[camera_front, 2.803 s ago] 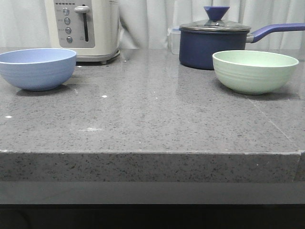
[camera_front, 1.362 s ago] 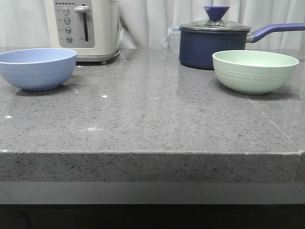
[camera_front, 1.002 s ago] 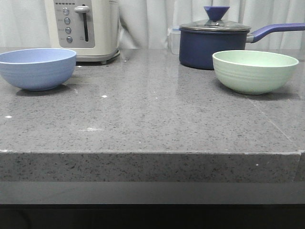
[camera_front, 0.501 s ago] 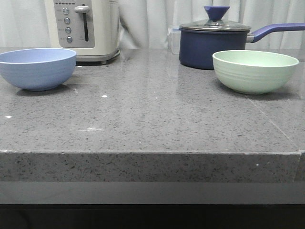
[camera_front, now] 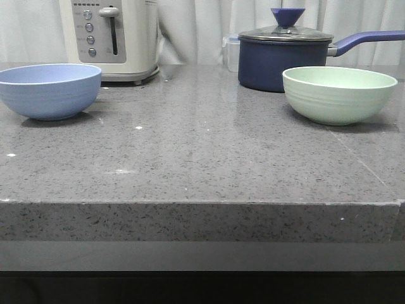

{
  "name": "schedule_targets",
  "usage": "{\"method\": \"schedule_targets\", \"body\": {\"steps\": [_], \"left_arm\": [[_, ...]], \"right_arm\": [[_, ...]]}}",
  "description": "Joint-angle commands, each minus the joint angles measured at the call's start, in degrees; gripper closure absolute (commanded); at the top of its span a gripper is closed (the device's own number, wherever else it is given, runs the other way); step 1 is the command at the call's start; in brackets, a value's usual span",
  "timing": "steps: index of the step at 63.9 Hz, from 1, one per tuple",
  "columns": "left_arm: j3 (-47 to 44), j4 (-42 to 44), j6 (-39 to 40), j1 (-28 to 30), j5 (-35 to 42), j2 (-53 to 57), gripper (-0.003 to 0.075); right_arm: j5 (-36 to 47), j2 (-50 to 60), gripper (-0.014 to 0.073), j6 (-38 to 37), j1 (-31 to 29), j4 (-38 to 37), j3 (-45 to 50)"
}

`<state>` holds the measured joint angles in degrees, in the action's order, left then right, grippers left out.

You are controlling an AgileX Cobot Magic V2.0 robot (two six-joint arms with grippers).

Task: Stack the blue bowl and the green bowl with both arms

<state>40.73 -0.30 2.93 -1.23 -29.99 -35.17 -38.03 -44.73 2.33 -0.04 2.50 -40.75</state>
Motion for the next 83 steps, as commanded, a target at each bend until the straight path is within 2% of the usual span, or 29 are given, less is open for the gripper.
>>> {"method": "schedule_targets", "body": {"steps": [1, 8, 15, 27, 39, 66, 83], "left_arm": [[1.47, -0.24, -0.13, 0.13, 4.49, -0.4, 0.0195], [1.68, -0.48, -0.23, -1.31, 4.49, -0.4, 0.0195], [2.75, -0.23, -2.93, -5.24, 4.34, -0.4, 0.0195], [3.36, -0.23, -2.93, -12.65, 4.04, -0.4, 0.0195], [3.36, -0.34, -2.93, -17.2, 2.71, -0.4, 0.0195], [3.36, -0.49, -2.93, -18.14, 2.71, -0.4, 0.0195], [3.36, -0.49, -2.93, -18.14, 2.71, -0.4, 0.0195]], "right_arm": [[3.92, -1.65, 0.003, 0.48, -0.29, 1.1, -2.18], [1.68, -4.68, 0.003, 0.48, -0.29, 2.44, -4.77], [-1.19, -8.86, 0.003, 0.48, -0.29, 3.83, -9.16], [-5.75, -17.41, 0.003, 0.48, -0.29, 6.69, -17.57], [-8.78, -27.01, 0.003, 0.48, -0.29, 9.06, -25.9], [-15.46, -46.75, 0.003, 0.48, -0.52, 11.29, -42.87], [-15.76, -53.4, 0.004, 0.48, -0.52, 11.95, -45.51]]}}
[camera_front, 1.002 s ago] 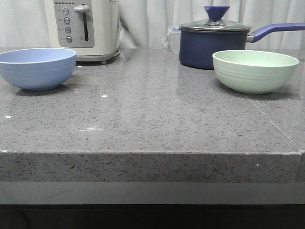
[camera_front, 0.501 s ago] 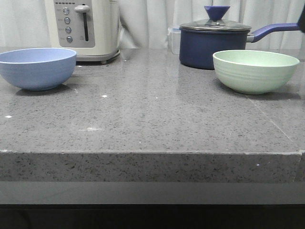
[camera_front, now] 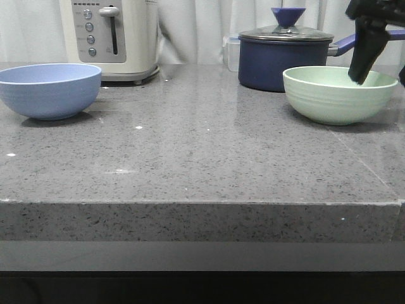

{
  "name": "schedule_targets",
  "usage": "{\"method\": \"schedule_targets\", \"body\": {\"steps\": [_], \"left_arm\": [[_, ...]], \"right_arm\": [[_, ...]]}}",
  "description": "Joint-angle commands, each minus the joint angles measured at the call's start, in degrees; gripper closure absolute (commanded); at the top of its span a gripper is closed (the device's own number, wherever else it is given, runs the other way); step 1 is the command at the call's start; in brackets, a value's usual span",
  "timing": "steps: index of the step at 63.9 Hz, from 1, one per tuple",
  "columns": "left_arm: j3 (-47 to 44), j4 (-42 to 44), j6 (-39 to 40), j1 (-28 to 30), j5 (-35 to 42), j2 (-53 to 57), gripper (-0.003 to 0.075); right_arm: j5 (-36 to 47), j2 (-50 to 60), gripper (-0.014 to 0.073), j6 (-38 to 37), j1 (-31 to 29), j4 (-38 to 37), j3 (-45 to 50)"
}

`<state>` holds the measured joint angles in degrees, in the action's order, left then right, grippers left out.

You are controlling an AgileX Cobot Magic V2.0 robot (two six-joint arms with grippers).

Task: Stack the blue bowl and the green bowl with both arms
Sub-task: 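Lower the right gripper into the pale green bowl's rim, then drag the green bowl with the right gripper toward the blue bowl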

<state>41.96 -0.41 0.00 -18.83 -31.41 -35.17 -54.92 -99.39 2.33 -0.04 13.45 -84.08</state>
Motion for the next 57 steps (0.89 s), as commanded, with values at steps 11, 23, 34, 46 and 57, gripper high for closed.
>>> {"method": "schedule_targets", "body": {"steps": [11, 23, 34, 46, 57], "left_arm": [[2.13, -0.38, 0.0, -0.54, 4.14, -0.4, 0.0195], [2.13, -0.38, 0.0, -0.54, 4.14, -0.4, 0.0195], [2.13, -0.38, 0.0, -0.54, 4.14, -0.4, 0.0195], [2.13, -0.38, 0.0, -0.54, 4.14, -0.4, 0.0195], [2.13, -0.38, 0.0, -0.54, 4.14, -0.4, 0.0195]], "right_arm": [[1.64, 0.2, 0.0209, 0.48, -0.52, 1.44, -2.18], [2.0, 0.2, 0.0297, 0.48, -0.52, 2.38, -2.39], [1.78, 0.2, 0.0405, 0.48, -0.52, 2.49, -3.34], [1.23, 0.2, 0.0571, 0.48, -0.52, 2.49, -4.23], [1.23, 1.08, 0.0655, 0.7, -0.3, 2.36, -4.29]]}}
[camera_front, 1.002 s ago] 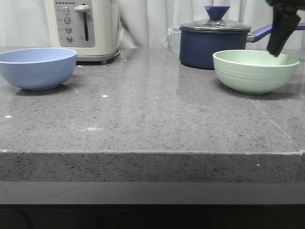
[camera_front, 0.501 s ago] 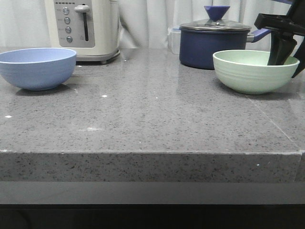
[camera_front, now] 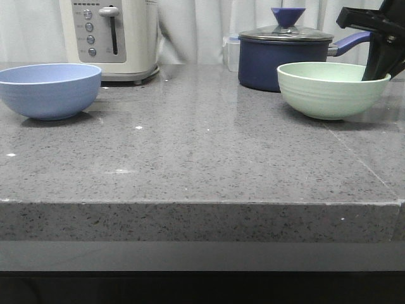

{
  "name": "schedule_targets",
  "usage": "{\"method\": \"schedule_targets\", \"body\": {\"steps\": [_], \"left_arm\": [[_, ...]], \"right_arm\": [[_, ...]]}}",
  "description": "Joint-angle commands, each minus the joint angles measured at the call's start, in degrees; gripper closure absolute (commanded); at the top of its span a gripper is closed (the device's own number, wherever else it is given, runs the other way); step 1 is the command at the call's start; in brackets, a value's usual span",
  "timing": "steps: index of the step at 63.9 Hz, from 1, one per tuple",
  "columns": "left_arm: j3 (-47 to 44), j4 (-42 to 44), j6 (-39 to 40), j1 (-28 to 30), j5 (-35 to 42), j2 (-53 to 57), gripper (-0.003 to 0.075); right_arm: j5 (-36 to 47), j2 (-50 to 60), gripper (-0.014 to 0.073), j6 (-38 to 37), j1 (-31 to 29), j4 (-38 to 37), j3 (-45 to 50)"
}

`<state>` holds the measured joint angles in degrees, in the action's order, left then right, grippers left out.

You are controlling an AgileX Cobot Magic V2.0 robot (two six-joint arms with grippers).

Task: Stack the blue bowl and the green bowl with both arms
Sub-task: 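Drag the green bowl with the right gripper toward the blue bowl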

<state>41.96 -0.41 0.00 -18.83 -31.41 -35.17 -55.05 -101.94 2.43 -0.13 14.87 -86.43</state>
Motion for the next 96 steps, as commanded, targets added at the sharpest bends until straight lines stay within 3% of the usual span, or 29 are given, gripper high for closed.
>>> {"method": "schedule_targets", "body": {"steps": [1, 17, 37, 53, 78, 96], "left_arm": [[2.13, -0.38, 0.0, -0.54, 4.14, -0.4, 0.0195], [2.13, -0.38, 0.0, -0.54, 4.14, -0.4, 0.0195], [2.13, -0.38, 0.0, -0.54, 4.14, -0.4, 0.0195], [2.13, -0.38, 0.0, -0.54, 2.68, -0.4, 0.0195], [2.13, -0.38, 0.0, -0.54, 2.68, -0.4, 0.0195], [2.13, -0.38, 0.0, -0.54, 2.68, -0.4, 0.0195]], "right_arm": [[1.36, 3.8, 0.0654, 0.72, -0.07, 0.95, -1.94], [2.18, 3.8, 0.0648, 1.97, 9.37, -1.99, -3.52], [1.73, -3.2, 0.0648, -0.5, 20.88, -2.6, -12.02], [1.55, -4.9, 0.0617, -1.42, 21.56, -2.61, -14.49], [2.24, -4.84, 0.0282, -1.42, 21.56, -2.61, -14.49], [1.85, -0.68, 0.0267, -0.05, 21.56, -4.09, -14.34]]}}
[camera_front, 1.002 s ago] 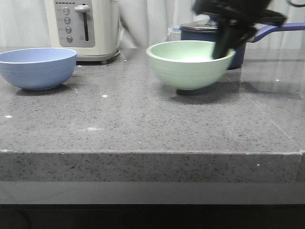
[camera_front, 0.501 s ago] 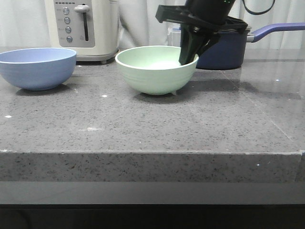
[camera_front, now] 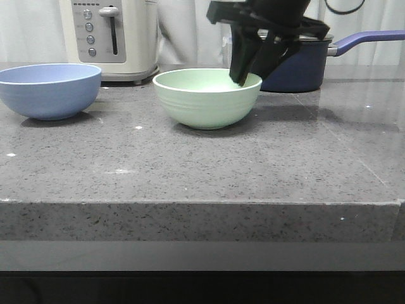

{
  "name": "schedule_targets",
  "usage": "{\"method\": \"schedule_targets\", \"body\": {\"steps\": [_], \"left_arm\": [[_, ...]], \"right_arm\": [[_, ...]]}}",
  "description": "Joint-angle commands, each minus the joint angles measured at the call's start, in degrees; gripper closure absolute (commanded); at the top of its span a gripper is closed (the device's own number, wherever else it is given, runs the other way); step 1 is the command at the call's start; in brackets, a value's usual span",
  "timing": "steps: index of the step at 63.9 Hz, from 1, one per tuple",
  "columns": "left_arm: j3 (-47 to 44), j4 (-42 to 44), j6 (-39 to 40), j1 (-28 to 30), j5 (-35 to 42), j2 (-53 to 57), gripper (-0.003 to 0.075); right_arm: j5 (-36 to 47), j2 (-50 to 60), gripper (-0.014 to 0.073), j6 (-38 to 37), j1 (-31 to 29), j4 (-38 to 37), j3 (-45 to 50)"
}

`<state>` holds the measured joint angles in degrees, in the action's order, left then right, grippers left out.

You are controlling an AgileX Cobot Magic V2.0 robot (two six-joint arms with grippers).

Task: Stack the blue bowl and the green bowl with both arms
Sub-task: 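Drag the green bowl with the right gripper toward the blue bowl, then lift the right gripper out of the green bowl and back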

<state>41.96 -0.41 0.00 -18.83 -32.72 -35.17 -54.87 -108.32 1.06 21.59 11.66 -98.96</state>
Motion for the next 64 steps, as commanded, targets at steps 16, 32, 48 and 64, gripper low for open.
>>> {"method": "schedule_targets", "body": {"steps": [16, 32, 48, 64], "left_arm": [[2.13, -0.38, 0.0, -0.54, 3.99, -0.4, 0.0195], [2.13, -0.38, 0.0, -0.54, 3.99, -0.4, 0.0195], [2.02, -0.38, 0.0, -0.54, 3.99, -0.4, 0.0195], [2.02, -0.38, 0.0, -0.54, 3.99, -0.4, 0.0195]], "right_arm": [[2.07, 15.2, 0.0267, 1.73, -1.05, -5.87, 5.07], [7.97, 22.76, 0.0272, 1.8, -2.14, -5.87, 19.1], [13.77, 23.69, 0.0518, 7.92, -2.14, 0.99, 26.25], [14.51, 23.12, 0.0657, 22.01, -2.14, 10.79, 26.3]]}}
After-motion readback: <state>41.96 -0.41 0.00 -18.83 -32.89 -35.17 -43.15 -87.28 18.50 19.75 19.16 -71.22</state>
